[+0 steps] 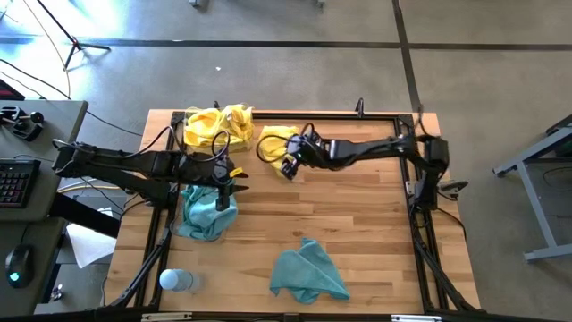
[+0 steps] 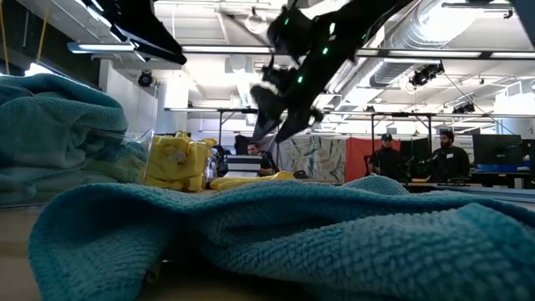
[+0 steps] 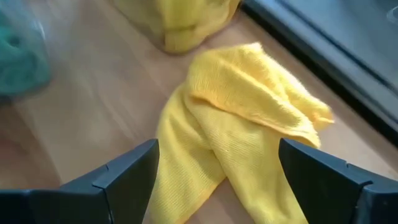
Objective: Sort microfiber towel by color & place in baskets
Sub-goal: Put the yellow microfiber cloth into the top transparent bin
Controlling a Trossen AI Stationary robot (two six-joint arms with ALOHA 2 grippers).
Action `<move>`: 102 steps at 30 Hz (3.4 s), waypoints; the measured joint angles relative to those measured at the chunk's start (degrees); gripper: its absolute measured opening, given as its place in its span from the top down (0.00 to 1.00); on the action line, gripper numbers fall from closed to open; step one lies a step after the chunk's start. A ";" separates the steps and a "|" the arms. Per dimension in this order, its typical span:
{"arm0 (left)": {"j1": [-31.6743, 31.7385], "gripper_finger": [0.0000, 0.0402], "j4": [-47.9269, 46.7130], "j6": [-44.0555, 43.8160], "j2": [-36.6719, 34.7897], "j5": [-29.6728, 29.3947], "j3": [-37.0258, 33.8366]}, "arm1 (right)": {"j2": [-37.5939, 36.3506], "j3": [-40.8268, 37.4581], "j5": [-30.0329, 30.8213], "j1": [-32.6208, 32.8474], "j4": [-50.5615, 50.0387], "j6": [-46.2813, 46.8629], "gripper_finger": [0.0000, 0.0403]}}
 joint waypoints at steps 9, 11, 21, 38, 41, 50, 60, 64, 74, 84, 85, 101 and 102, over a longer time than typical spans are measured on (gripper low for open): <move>0.02 0.62 2.94 -5.08 0.01 -5.54 0.00 | 10.02 9.03 -8.26 -5.02 -7.35 -3.19 0.19; 0.00 0.62 3.76 -5.94 0.01 -5.94 0.00 | 12.36 12.31 -8.70 -5.59 -11.31 -3.21 0.19; 0.00 0.62 5.06 -13.18 0.01 -7.92 0.00 | 25.40 27.49 -16.94 -7.34 -28.94 -2.99 0.19; 0.00 0.62 5.80 -18.00 0.04 -13.85 0.02 | 23.67 34.92 -15.54 -6.23 -46.31 -16.96 0.94; 0.00 0.62 5.75 -17.95 0.04 -14.81 0.02 | 19.83 35.01 -15.32 -6.29 -49.04 -17.10 0.95; 0.00 0.62 5.70 -15.03 0.04 -17.74 0.04 | 4.55 29.40 -15.79 -6.61 -52.18 -19.48 0.99; 1.24 0.62 14.24 -7.35 2.98 -19.35 0.04 | -20.58 2.02 -18.62 -6.84 -33.33 -18.81 1.00; 3.53 0.62 22.98 0.64 7.10 -18.07 1.00 | -25.97 -4.00 -20.78 -6.48 -25.17 -19.20 1.00; 9.56 0.62 24.65 10.00 22.31 -6.23 15.32 | -26.23 -5.18 -21.28 -1.56 -13.35 -24.03 1.00; 11.58 0.62 23.44 11.14 33.03 6.37 25.16 | -25.64 -5.18 -17.03 0.43 -5.29 -23.47 1.00; 11.58 0.62 23.33 11.16 33.38 6.54 25.17 | -25.73 -5.21 -17.02 0.44 -5.23 -23.47 1.00; 11.13 0.62 20.45 11.19 33.94 4.31 25.29 | -25.86 -5.36 -15.71 0.22 -4.42 -20.50 1.00; 11.10 0.62 20.33 11.21 33.94 3.96 25.29 | -25.90 -5.36 -15.71 0.24 -4.40 -20.50 1.00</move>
